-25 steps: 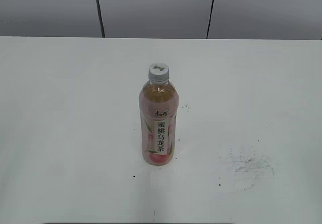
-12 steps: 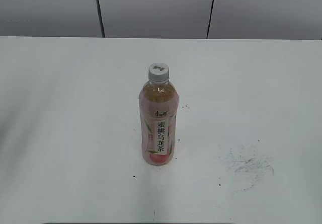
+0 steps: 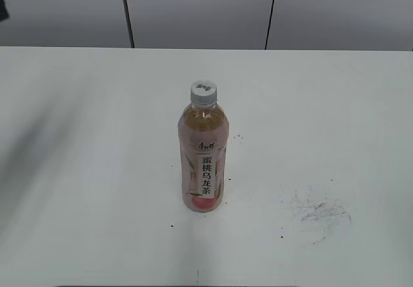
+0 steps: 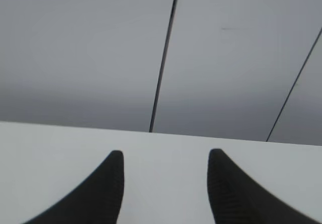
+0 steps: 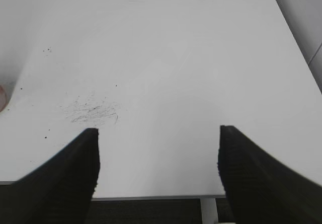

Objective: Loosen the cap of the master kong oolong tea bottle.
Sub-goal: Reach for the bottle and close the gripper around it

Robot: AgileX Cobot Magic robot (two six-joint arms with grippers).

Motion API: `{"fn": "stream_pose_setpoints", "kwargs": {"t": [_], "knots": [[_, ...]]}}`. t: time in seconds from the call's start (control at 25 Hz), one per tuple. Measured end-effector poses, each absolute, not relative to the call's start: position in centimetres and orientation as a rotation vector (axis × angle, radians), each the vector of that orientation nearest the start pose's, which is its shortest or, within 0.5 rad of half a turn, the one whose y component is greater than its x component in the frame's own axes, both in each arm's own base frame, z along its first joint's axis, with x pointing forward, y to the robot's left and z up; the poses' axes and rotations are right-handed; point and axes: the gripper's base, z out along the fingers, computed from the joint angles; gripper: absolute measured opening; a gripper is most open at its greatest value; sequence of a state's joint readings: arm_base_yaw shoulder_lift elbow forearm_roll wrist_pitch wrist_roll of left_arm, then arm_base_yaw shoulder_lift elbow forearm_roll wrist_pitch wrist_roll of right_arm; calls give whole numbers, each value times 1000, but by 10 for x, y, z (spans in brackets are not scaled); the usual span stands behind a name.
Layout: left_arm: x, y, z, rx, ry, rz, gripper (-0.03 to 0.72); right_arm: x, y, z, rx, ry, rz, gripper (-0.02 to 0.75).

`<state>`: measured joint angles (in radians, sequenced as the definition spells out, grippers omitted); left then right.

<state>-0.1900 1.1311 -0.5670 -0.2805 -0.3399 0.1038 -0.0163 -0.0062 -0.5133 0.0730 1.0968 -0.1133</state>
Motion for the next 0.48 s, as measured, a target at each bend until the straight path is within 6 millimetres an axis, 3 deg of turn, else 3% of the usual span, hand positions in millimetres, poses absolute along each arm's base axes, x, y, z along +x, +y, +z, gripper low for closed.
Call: {"fn": "stream_pose_setpoints", "kwargs": {"t": [0.24,0.36,0.48], "knots": [[243,-71,239,172,1630,-191,333,-9,6,278,-106,2056,7,553],[231,-80,223,266,1596,-273,333,-9,6,278,-106,2056,7,553],[213,-87,218,371,1487,-378,337,-9,6,278,-106,2056,7,553]]}}
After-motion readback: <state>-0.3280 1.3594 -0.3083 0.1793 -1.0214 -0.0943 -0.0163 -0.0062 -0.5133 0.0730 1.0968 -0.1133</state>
